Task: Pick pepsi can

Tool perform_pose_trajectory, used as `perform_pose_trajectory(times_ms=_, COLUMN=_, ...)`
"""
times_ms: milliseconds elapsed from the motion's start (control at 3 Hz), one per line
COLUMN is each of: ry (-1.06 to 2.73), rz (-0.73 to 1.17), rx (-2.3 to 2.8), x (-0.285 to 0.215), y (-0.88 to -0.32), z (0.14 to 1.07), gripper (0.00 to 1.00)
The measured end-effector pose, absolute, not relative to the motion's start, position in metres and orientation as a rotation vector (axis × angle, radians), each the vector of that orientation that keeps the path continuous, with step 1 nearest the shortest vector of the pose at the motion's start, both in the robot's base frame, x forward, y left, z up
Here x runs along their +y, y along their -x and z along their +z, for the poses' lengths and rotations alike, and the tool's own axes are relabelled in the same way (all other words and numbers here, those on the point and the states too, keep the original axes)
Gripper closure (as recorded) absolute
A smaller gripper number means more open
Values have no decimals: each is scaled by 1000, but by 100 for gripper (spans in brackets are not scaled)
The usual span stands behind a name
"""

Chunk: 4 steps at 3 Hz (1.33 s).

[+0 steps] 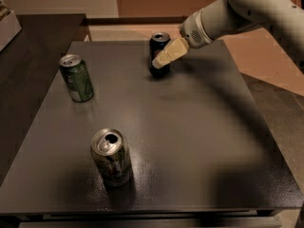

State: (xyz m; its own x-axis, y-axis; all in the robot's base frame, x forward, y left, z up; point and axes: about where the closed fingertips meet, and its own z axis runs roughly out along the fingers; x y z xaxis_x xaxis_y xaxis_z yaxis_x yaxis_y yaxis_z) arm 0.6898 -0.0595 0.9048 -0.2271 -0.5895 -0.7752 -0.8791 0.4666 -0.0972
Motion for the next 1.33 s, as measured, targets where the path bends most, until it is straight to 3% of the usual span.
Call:
perform_pose_trajectory(times_ms=333, ry=1241, rz=490, rx=1921, x=-47, y=-693, z=904, gripper=18)
perform_pose_trajectory(times_ms=1333, ry=1267, rz=545, rx=1907, x=-40, y=-679, z=921, gripper=88)
